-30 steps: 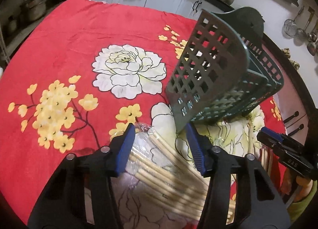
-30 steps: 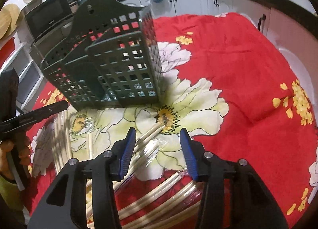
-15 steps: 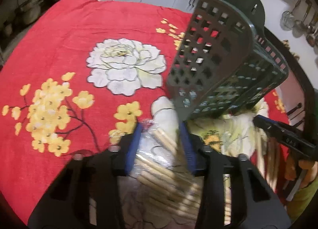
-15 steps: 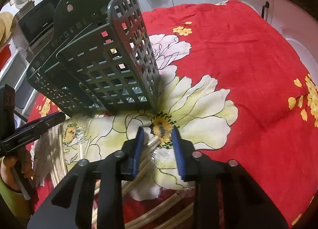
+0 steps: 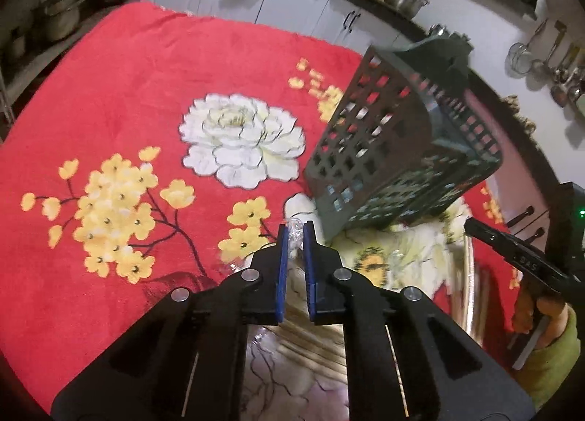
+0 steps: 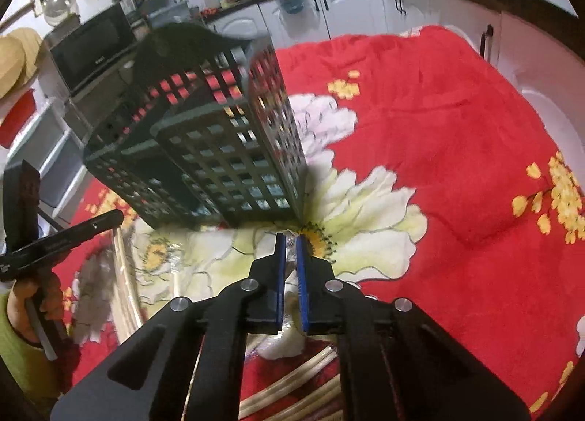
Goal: Organize utensils
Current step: 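Close the left tool on one chopstick while the right tool closes on another, then lift both held chopsticks and carry them over the green caddy, lowering them in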
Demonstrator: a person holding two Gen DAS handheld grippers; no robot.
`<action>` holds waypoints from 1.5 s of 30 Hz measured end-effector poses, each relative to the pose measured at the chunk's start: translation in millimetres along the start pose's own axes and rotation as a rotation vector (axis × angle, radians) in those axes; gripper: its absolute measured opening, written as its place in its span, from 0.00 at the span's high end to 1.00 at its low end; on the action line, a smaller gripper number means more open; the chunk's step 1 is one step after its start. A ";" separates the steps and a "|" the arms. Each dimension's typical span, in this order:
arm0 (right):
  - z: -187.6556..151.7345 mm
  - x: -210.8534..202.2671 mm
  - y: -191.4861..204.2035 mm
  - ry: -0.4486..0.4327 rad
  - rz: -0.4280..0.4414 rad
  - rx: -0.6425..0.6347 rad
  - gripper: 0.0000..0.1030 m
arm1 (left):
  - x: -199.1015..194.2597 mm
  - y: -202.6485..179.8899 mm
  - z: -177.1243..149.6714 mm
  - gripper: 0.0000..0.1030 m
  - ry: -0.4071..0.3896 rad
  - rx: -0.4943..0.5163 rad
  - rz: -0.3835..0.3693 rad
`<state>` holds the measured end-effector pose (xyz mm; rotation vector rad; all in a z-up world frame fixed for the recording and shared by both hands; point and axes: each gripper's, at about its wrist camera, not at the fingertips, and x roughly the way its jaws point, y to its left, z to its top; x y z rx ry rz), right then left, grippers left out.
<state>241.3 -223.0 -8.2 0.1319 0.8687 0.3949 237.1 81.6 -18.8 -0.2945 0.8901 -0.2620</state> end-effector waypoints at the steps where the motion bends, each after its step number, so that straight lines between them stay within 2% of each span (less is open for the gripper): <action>1: 2.4 -7.0 2.0 -0.017 0.007 -0.006 0.94 | -6.2 -1.9 0.8 0.96 -0.016 0.003 -0.012; 13: 28.3 -78.3 41.3 -0.206 0.051 -0.121 0.96 | -86.0 -61.9 25.8 0.96 -0.207 0.111 -0.113; 20: 35.8 -110.1 61.8 -0.321 0.004 -0.213 0.96 | -103.5 -92.0 35.6 0.97 -0.264 0.177 -0.141; 32: 53.0 -140.7 80.0 -0.439 -0.024 -0.294 0.96 | -124.3 -124.1 56.2 0.97 -0.343 0.228 -0.174; 45: 82.5 -168.4 101.0 -0.551 0.010 -0.343 0.96 | -157.2 -153.7 98.3 0.97 -0.479 0.249 -0.176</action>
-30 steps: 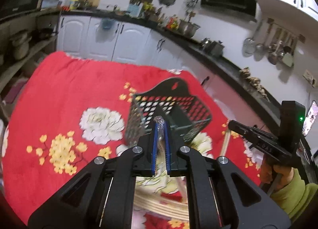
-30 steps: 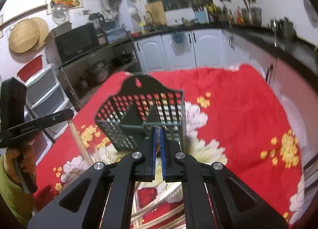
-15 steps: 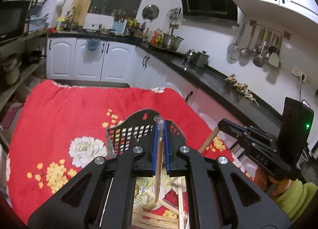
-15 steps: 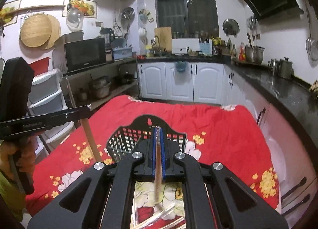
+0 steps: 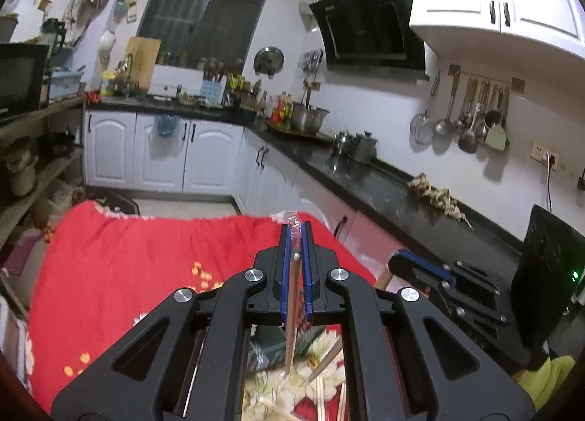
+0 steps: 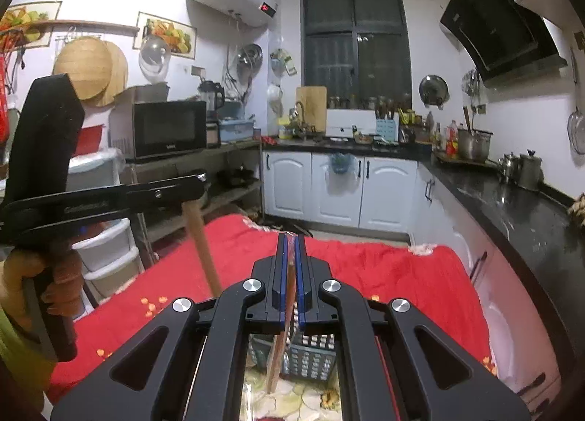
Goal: Organize utensils
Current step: 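Lift both held chopsticks and carry them over the green caddy, lowering them in, then open the left tool releasing its chopstick while the right tool releases its own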
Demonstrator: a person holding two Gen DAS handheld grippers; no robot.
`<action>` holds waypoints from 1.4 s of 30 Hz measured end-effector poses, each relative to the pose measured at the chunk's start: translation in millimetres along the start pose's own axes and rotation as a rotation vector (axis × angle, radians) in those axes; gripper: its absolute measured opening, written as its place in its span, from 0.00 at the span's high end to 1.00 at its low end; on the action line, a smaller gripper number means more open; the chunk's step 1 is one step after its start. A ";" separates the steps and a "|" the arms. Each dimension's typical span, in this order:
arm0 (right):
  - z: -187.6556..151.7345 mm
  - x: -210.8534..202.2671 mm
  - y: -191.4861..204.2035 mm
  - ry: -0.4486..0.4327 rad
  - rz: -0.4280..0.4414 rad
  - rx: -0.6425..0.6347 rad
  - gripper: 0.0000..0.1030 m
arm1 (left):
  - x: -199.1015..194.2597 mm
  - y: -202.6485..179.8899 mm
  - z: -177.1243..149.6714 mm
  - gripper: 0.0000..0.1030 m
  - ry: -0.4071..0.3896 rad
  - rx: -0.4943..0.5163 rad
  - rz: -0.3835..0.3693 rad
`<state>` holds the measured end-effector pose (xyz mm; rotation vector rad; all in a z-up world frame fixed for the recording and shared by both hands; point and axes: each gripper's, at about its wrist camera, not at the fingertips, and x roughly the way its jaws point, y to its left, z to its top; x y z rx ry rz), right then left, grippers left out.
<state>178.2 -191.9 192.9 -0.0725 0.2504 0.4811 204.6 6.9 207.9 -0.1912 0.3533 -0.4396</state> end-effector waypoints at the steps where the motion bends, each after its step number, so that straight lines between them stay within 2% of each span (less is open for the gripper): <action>1: 4.4 0.3 -0.4 -0.012 -0.003 -0.003 0.96 | 1.0 -0.9 4.8 0.97 -0.011 -0.001 0.002; 8: 30.9 7.2 -13.4 -0.076 -0.030 0.014 0.96 | 11.5 -11.7 24.8 0.97 -0.069 0.026 0.036; 15: 31.8 26.8 -31.0 -0.075 -0.095 0.022 0.96 | 34.6 -16.4 23.9 0.97 -0.100 0.081 0.108; 26: 4.4 55.8 -48.4 -0.023 -0.145 0.052 0.96 | 68.2 0.4 -7.7 0.97 -0.026 0.060 0.135; 37: -26.2 73.7 -49.0 0.047 -0.144 0.092 0.95 | 88.5 18.1 -38.9 0.97 0.058 0.019 0.124; 39: -31.2 74.9 -49.2 0.058 -0.143 0.100 0.90 | 90.9 20.6 -44.7 0.96 0.074 0.014 0.126; 42: -36.9 73.8 -49.7 0.064 -0.148 0.112 0.75 | 92.8 24.2 -51.4 0.91 0.090 0.006 0.127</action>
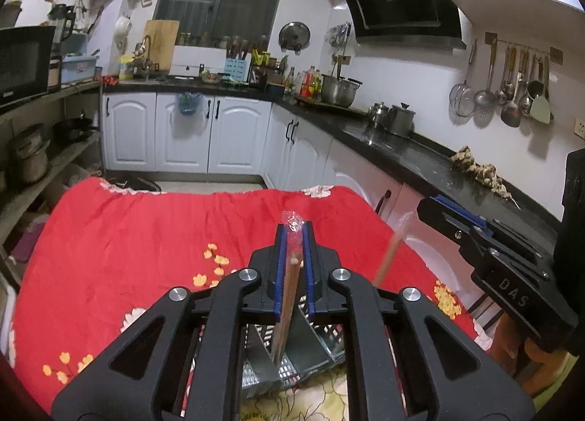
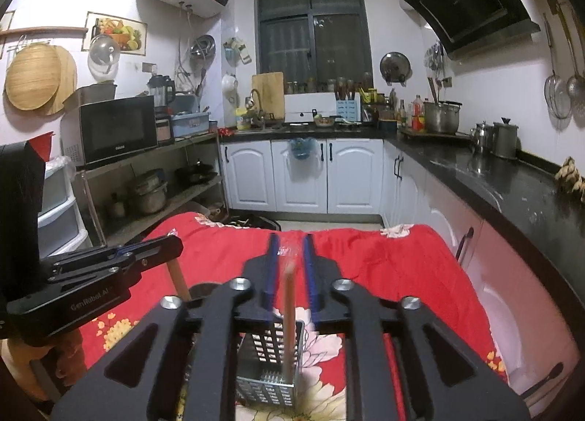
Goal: Organize utensils
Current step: 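Open the left tool releasing its chopstick while the right tool releases its own, then withdraw both open tools from the caddy back toward the chopstick pile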
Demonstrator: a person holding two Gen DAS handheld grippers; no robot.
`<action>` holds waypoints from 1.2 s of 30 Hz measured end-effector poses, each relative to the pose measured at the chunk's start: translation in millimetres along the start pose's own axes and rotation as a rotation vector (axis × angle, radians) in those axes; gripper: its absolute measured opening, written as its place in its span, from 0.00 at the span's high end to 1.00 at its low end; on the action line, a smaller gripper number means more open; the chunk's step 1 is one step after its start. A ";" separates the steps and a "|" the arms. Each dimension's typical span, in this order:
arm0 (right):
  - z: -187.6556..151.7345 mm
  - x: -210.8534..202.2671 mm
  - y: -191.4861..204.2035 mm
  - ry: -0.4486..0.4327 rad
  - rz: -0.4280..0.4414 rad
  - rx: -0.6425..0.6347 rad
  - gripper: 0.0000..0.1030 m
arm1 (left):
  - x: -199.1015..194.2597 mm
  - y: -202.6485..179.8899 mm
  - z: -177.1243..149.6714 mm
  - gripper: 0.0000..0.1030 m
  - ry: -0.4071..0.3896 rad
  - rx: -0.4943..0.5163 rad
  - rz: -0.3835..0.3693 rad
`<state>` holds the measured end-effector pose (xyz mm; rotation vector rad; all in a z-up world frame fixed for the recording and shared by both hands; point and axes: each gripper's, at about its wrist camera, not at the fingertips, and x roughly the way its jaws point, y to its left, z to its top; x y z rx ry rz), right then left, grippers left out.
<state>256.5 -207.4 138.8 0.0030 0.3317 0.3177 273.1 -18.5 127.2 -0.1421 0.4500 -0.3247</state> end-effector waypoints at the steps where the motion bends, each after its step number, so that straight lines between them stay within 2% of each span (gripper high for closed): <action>1: -1.4 -1.0 -0.7 0.001 -0.001 0.005 0.70 | 0.0 1.9 -2.0 0.85 0.005 -0.006 0.001; 3: -2.8 -2.7 -1.7 0.006 0.001 0.009 0.65 | -1.8 4.4 -4.5 0.73 0.005 -0.014 0.001; 5: -4.5 -5.6 -3.7 0.007 -0.008 0.016 0.56 | -6.3 6.7 -6.3 0.55 -0.005 -0.021 0.009; 6: -4.7 -6.7 -4.7 0.008 -0.010 0.019 0.53 | -8.3 8.0 -6.8 0.51 -0.008 -0.026 0.015; 8: -5.5 -9.8 -6.0 0.008 -0.012 0.022 0.49 | -12.7 10.6 -6.8 0.34 -0.015 -0.037 0.017; 10: -5.9 -12.4 -7.5 0.006 -0.017 0.026 0.41 | -18.4 12.6 -6.6 0.23 -0.027 -0.044 0.030; 12: -6.8 -15.5 -7.4 0.006 -0.020 0.027 0.37 | -26.5 14.3 -6.3 0.17 -0.045 -0.044 0.036; 13: -7.1 -17.3 -7.2 0.006 -0.021 0.028 0.35 | -30.3 14.9 -6.2 0.10 -0.054 -0.044 0.043; 19: -9.5 -23.6 -7.5 0.006 -0.013 0.031 0.28 | -44.4 20.8 -8.7 0.10 -0.070 -0.055 0.060; 36: -19.0 -50.6 0.7 0.006 -0.001 0.026 0.23 | -68.9 9.5 -31.2 0.10 -0.067 -0.056 0.045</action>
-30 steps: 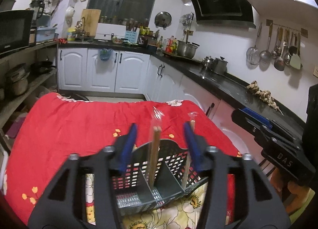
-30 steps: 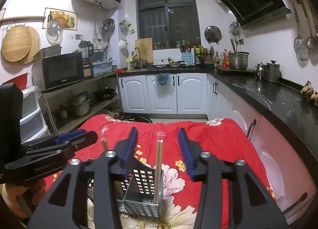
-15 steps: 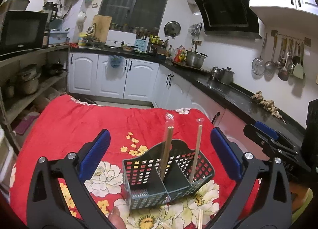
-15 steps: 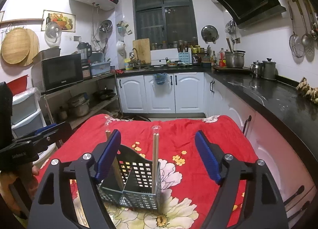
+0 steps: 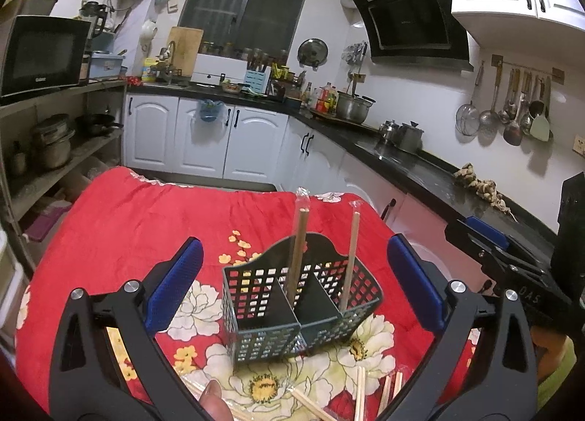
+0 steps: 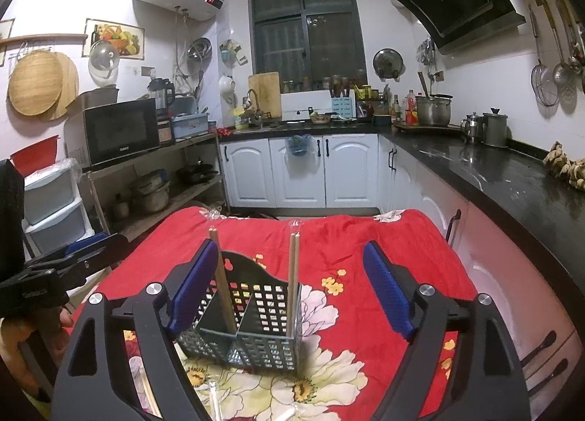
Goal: Organize utensils
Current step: 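Withdraw both open tools from the caddy back toward the chopstick pile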
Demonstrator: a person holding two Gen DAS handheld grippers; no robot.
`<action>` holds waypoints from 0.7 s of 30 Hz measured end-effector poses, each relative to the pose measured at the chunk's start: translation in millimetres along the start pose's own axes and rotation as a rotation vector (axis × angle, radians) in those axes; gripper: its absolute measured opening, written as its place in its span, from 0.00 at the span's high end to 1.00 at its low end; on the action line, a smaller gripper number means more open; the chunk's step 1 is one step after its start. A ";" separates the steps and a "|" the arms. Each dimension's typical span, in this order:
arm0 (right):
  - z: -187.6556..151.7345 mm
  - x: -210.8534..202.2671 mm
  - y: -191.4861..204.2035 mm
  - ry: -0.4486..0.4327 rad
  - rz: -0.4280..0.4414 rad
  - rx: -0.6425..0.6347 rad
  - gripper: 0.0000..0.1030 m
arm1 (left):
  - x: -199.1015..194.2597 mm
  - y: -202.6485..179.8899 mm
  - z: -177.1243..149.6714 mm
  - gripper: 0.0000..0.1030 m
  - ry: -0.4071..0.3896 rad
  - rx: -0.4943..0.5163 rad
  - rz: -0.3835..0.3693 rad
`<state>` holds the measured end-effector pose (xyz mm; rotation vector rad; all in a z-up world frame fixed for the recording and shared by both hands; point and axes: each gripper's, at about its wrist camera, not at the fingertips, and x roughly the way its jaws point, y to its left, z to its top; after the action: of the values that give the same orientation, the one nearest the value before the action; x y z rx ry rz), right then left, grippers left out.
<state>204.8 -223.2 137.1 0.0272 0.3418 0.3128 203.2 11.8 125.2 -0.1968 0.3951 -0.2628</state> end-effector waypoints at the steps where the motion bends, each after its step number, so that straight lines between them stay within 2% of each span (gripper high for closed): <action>1: -1.4 -1.7 0.6 0.002 0.002 -0.001 0.23 | -1.3 -0.8 -2.2 0.10 0.002 0.001 -0.002; 21: -28.6 -16.5 11.5 0.048 0.035 -0.018 0.23 | -9.9 8.0 -31.9 0.10 0.059 -0.032 0.001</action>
<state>177.1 -218.1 116.3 0.0084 0.3862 0.3520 183.2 17.8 97.9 -0.2204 0.4581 -0.2615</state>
